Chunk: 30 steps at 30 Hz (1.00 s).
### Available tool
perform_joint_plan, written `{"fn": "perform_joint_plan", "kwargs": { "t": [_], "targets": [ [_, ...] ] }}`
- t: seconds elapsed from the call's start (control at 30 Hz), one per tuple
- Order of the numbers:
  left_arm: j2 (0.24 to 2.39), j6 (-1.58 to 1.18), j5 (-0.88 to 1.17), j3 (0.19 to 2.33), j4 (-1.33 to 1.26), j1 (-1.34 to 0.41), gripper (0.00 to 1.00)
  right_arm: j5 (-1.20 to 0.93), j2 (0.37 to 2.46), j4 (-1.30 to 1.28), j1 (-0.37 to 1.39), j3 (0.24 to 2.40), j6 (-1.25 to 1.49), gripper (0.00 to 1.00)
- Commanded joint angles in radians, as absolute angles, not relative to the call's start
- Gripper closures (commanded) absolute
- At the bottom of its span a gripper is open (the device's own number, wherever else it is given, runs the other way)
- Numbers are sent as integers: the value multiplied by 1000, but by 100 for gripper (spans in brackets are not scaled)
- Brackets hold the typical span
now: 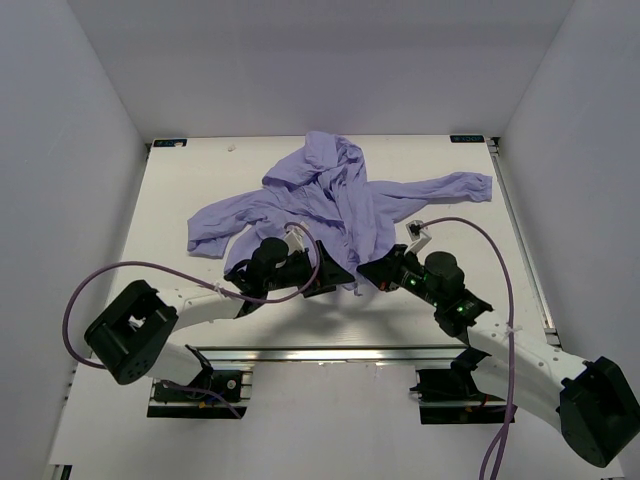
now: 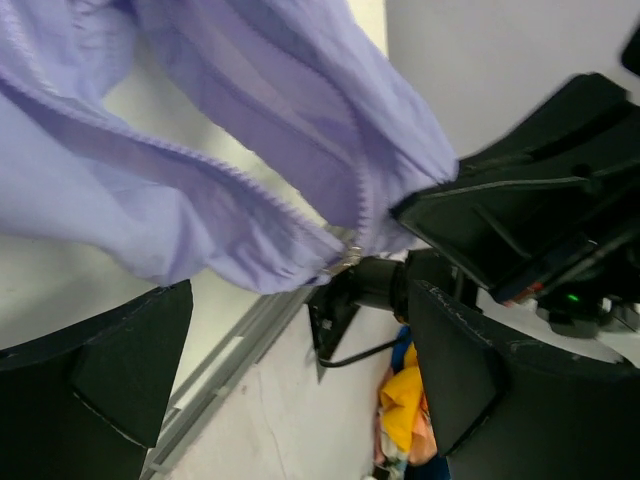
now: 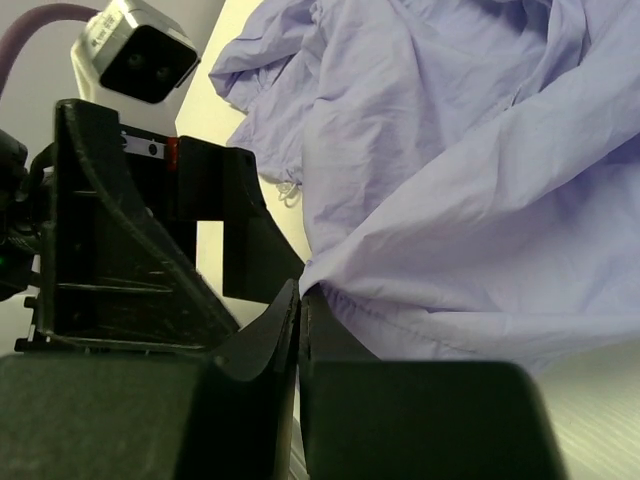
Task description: Zip up the jacket
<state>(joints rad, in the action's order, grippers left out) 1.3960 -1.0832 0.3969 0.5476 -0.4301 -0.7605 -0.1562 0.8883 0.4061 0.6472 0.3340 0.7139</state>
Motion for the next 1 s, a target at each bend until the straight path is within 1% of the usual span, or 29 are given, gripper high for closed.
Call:
{"fn": "perform_joint_plan", "kwargs": {
  "t": [0.0, 0.1, 0.23, 0.47, 0.53, 0.67, 0.8, 0.83, 0.9, 0.93, 0.97],
  "targets": [
    [1384, -1117, 466, 537, -594, -758, 4, -140, 870, 446, 643, 318, 739, 100],
    [1382, -1112, 465, 535, -610, -758, 13, -137, 871, 465, 643, 311, 752, 100],
    [1399, -1108, 482, 541, -641, -759, 22, -140, 884, 489, 643, 308, 770, 100],
    [1394, -1080, 462, 543, -554, -758, 22, -117, 871, 471, 643, 325, 761, 100],
    [1390, -1078, 463, 540, -571, -758, 27, -115, 876, 466, 643, 330, 764, 100],
    [1397, -1089, 492, 541, -627, -759, 30, -120, 894, 488, 643, 327, 787, 100],
    [1431, -1094, 517, 551, -675, -764, 39, -136, 914, 520, 643, 327, 802, 100],
    [1433, -1094, 520, 554, -678, -764, 43, -137, 914, 522, 643, 328, 805, 100],
    [1436, -1091, 519, 554, -678, -764, 48, -133, 911, 519, 643, 330, 804, 100],
    [1434, -1091, 517, 552, -675, -764, 53, -132, 908, 518, 641, 328, 805, 100],
    [1433, -1089, 514, 552, -672, -765, 56, -127, 907, 518, 643, 327, 808, 100]
  ]
}}
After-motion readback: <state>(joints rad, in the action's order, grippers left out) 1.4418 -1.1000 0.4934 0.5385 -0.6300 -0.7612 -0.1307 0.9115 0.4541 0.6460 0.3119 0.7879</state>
